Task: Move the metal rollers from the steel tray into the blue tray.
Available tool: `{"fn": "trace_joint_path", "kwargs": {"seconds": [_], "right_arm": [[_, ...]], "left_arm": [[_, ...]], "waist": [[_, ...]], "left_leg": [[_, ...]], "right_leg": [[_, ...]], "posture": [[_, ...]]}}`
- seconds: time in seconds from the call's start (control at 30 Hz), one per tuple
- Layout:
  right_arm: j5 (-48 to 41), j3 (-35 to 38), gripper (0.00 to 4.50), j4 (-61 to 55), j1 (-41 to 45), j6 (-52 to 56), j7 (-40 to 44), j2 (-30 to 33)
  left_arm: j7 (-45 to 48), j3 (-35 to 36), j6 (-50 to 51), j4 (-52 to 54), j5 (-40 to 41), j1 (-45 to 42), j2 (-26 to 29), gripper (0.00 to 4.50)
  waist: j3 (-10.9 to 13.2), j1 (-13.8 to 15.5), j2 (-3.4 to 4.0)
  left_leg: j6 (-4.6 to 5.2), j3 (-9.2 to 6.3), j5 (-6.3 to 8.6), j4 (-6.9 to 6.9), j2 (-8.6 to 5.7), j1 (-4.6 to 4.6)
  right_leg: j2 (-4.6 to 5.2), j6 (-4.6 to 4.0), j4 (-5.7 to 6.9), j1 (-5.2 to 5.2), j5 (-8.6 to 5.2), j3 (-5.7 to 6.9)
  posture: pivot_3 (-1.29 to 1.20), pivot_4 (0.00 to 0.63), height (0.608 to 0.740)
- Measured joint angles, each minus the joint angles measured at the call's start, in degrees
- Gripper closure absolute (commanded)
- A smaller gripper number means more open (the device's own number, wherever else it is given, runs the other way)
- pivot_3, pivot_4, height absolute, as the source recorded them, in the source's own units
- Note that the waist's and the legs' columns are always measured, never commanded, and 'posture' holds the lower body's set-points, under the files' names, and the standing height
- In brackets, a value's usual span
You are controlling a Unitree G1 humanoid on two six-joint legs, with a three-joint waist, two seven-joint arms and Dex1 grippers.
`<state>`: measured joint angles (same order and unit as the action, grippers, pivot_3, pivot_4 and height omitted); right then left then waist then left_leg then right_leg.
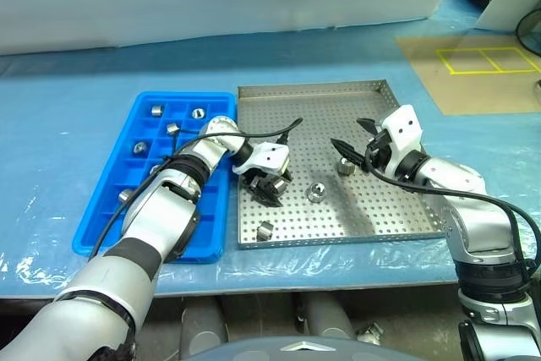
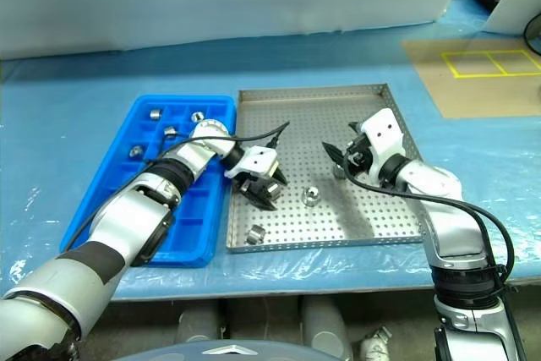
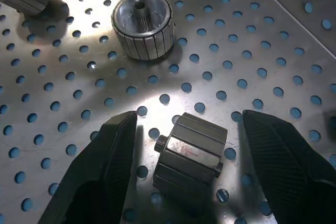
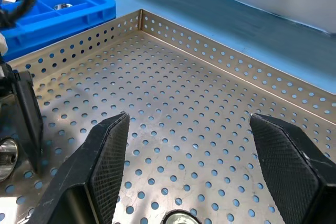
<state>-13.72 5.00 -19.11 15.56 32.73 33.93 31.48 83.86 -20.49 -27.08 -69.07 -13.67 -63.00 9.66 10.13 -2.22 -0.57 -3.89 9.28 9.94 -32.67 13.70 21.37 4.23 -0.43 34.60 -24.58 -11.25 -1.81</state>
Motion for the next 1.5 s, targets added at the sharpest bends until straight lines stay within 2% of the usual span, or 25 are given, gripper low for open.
{"fn": "trace_joint_path", "kwargs": {"seconds": [0.13, 0.27, 0.33, 0.5, 0.63, 0.7, 0.73, 0.77, 1.13, 1.27, 1.4, 1.5], "right_arm": [[0.00, 0.01, 0.73, -0.03, -0.65, 0.21, -0.36, 0.00], [-0.77, 0.00, 0.73, -0.17, -0.65, 0.48, 0.13, 0.00], [-1.95, -0.01, 0.73, -1.18, -0.77, 1.34, 1.15, 0.14], [-8.22, -0.98, 0.73, -8.33, -5.45, 6.65, 7.71, 5.36], [-10.43, -1.26, 0.73, -9.36, -7.42, 8.88, 10.26, 7.76], [-10.71, -1.28, 0.73, -9.53, -7.36, 9.06, 10.52, 8.20], [-10.71, -1.32, 0.73, -9.53, -7.26, 9.05, 10.49, 8.23], [-10.70, -1.47, 0.73, -9.53, -7.12, 9.04, 10.27, 8.22], [-10.12, -2.43, 0.73, -9.48, -6.48, 8.60, 9.24, 8.22], [-10.09, -3.86, 0.73, -8.63, -5.43, 8.21, 9.98, 8.21], [-9.70, -5.85, 0.73, -6.38, -2.67, 6.68, 11.06, 8.17], [-8.79, -7.67, 0.73, -3.18, 0.84, 4.97, 12.24, 7.63]], "left_arm": [[-0.68, 0.00, -0.33, -0.17, -0.31, 0.00, 0.00, 2.35], [-1.97, 0.02, -0.39, -0.23, -0.68, 0.00, -0.03, 2.35], [-1.63, 0.03, -0.41, -0.22, -0.63, 0.00, -0.03, 2.67], [-1.97, 0.06, -0.45, -0.19, -0.62, 0.02, -0.02, 2.67], [-2.25, 0.07, -0.44, -0.20, -0.64, 0.02, 0.18, 2.67], [-2.10, 0.09, -0.45, -0.20, -0.58, 0.03, 0.20, 2.67], [-1.92, 0.12, -0.45, -0.20, -0.51, 0.08, 0.19, 2.99], [-1.84, 0.19, -0.46, -0.20, -0.35, 0.17, 0.13, 3.11], [-3.99, 1.11, -1.32, -0.29, 0.35, 0.12, 0.25, 3.13], [1.44, 5.08, 1.89, 2.66, 5.80, -0.82, 0.26, 3.13], [5.75, 7.74, 5.89, 6.98, 9.97, -3.82, 3.36, 3.13], [7.48, 9.68, 9.57, 9.55, 12.12, -4.62, 8.04, 3.13]], "waist": [[0.00, -0.20, 0.00], [0.00, -0.19, 0.00], [0.00, -0.20, 0.00], [-0.01, -0.05, 0.01], [0.00, -0.15, 0.00], [0.00, -0.15, 0.00], [-0.01, -0.15, 0.00], [0.00, -0.15, 0.00], [0.00, -0.11, 0.00], [0.01, 0.06, -0.01], [0.01, -0.03, -0.01], [0.00, 0.00, 0.00]], "left_leg": [[0.02, 0.04, 0.02, -0.05, -0.01, -0.03], [0.04, 0.05, 0.03, -0.08, -0.01, -0.03], [0.07, 0.07, 0.05, -0.08, -0.01, -0.03], [0.20, 0.08, 0.13, -0.03, 0.01, -0.03], [0.27, 0.20, 0.17, -0.10, -0.04, -0.08], [0.26, 0.23, 0.17, -0.11, -0.04, -0.12], [0.26, 0.23, 0.17, -0.11, -0.03, -0.12], [0.26, 0.23, 0.17, -0.10, -0.03, -0.11], [0.34, 0.23, 0.22, 0.01, -0.01, 0.01], [0.35, 0.23, 0.22, 0.01, -0.01, 0.06], [0.32, 0.27, 0.21, 0.03, 0.00, -0.01], [0.23, 0.34, 0.16, 0.13, 0.01, -0.10]], "right_leg": [[0.01, 0.00, 0.01, 0.01, 0.00, 0.00], [0.03, 0.00, 0.02, 0.02, 0.00, 0.00], [0.03, 0.00, 0.01, 0.01, 0.00, 0.00], [0.05, 0.00, -0.13, 0.07, 0.00, 0.00], [0.07, 0.01, -0.15, 0.08, 0.00, 0.01], [0.08, 0.01, -0.14, 0.08, -0.01, 0.01], [0.08, 0.02, -0.14, 0.08, -0.01, 0.01], [0.08, 0.02, -0.15, 0.08, -0.01, 0.01], [0.07, 0.02, -0.36, 0.05, -0.01, 0.02], [0.09, 0.01, -0.38, 0.03, 0.00, 0.02], [0.07, 0.01, -0.32, -0.01, 0.00, 0.03], [0.05, 0.01, -0.22, -0.08, -0.01, 0.05]], "posture": [[-0.56, 0.150, 0.740], [-0.55, 0.150, 0.740], [-0.55, 0.150, 0.740], [-0.55, 0.150, 0.740], [-0.54, 0.150, 0.740], [-0.54, 0.150, 0.740], [-0.54, 0.150, 0.740], [-0.54, 0.150, 0.740], [-0.50, 0.150, 0.740], [-0.45, 0.150, 0.740], [-0.39, 0.150, 0.740], [-0.32, 0.150, 0.740]]}}
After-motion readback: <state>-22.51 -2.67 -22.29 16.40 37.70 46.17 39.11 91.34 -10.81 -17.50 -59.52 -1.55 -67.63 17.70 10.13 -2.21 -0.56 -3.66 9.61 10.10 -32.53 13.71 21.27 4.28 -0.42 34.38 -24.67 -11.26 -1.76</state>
